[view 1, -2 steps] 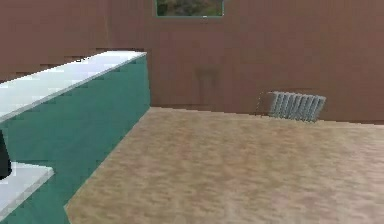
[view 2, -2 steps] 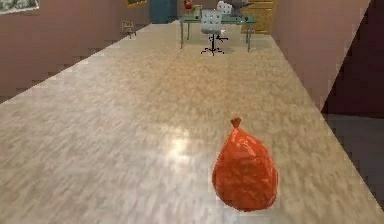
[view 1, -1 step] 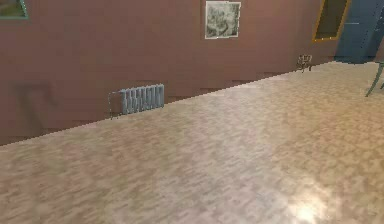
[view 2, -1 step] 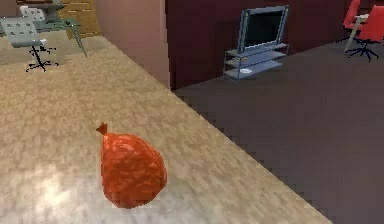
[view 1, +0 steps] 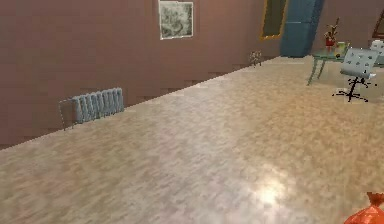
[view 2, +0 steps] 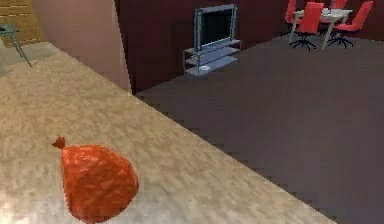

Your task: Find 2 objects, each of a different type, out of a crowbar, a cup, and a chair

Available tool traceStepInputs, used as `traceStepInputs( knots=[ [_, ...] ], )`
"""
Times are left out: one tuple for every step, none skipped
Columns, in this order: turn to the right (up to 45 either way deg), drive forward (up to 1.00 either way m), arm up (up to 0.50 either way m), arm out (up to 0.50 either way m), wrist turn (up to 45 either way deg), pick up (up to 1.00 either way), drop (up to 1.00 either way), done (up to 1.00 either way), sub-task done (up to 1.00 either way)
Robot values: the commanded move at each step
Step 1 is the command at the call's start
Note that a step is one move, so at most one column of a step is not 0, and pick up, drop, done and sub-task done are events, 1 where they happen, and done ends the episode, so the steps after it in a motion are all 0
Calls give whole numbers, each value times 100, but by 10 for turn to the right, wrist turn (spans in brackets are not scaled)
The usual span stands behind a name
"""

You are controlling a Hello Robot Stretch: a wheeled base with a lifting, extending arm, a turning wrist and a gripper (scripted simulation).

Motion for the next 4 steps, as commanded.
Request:
traceStepInputs(
  knots=[
    [0,85,0,0,0,0,0,0,0],
    [420,0,0,0,0,0,0,0,0],
    [0,85,0,0,0,0,0,0,0],
    [90,0,0,0,0,0,0,0,0]
  ],
)
